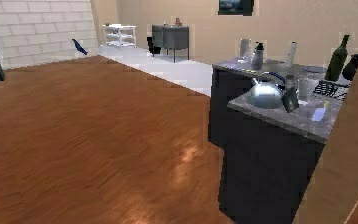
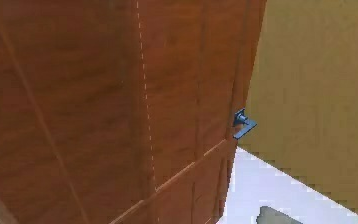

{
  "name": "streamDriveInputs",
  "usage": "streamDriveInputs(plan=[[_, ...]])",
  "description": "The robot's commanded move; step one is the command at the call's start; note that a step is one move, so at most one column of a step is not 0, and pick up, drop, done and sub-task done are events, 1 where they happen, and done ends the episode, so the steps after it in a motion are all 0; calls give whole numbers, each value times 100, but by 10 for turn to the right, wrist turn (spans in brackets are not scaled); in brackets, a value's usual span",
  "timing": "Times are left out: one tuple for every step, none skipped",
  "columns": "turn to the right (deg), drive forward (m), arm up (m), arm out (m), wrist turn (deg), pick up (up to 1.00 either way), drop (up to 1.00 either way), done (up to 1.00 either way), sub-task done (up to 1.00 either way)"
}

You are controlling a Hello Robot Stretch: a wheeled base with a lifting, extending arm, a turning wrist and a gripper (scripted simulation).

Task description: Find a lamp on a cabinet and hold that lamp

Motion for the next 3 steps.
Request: streamDriveInputs(plan=[[0,100,0,0,0,0,0,0,0],[0,100,0,0,0,0,0,0,0],[0,100,0,0,0,0,0,0,0]])
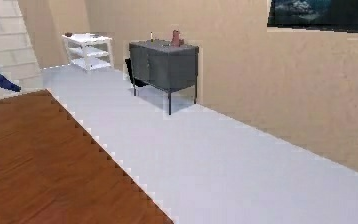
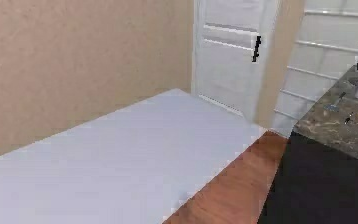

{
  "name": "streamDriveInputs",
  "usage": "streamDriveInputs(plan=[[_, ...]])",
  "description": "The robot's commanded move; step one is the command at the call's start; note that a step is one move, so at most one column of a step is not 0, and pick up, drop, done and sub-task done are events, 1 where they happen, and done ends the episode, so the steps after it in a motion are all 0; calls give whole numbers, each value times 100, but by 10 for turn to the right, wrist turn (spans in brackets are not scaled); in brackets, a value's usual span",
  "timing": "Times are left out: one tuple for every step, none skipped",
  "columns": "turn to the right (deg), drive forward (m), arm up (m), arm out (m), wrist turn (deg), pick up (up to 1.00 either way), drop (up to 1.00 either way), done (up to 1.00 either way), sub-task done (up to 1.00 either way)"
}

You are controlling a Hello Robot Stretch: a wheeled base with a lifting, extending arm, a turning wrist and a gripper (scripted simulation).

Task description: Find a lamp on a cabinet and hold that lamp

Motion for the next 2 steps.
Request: streamDriveInputs(plan=[[0,100,0,0,0,0,0,0,0],[0,80,0,0,0,0,0,0,0]])
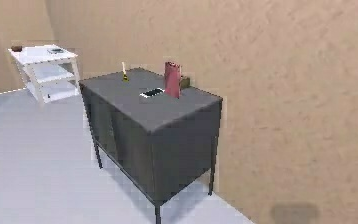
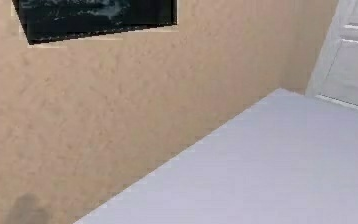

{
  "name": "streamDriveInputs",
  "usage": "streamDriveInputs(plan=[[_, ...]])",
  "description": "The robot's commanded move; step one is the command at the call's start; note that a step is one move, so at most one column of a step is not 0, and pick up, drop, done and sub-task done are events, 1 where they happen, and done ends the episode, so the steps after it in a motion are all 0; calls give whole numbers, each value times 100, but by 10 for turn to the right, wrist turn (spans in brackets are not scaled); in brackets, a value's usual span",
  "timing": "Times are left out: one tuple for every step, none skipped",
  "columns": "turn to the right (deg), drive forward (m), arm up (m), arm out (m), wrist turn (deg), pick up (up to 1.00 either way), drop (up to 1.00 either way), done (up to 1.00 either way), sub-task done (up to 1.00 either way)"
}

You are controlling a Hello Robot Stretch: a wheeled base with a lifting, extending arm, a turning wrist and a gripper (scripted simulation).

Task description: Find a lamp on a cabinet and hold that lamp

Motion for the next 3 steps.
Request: streamDriveInputs(plan=[[-450,0,0,0,0,0,0,0,0],[-60,0,0,0,0,0,0,0,0],[0,50,0,0,0,0,0,0,0]])
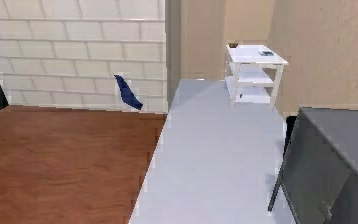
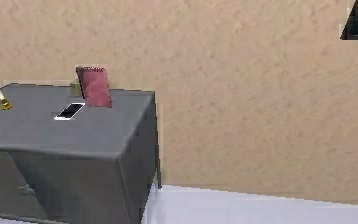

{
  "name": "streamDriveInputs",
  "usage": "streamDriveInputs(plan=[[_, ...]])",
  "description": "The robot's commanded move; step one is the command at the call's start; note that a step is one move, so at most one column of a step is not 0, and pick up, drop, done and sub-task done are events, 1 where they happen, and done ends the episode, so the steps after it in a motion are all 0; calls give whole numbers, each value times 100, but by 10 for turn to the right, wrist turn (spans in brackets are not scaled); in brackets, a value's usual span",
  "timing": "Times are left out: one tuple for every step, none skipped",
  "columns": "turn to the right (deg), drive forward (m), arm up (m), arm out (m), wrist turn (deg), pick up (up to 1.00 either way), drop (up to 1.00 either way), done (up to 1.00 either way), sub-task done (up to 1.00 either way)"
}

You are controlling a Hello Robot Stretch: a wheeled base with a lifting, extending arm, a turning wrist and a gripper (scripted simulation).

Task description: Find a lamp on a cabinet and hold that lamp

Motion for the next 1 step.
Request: streamDriveInputs(plan=[[30,0,0,0,0,0,0,0,0]])
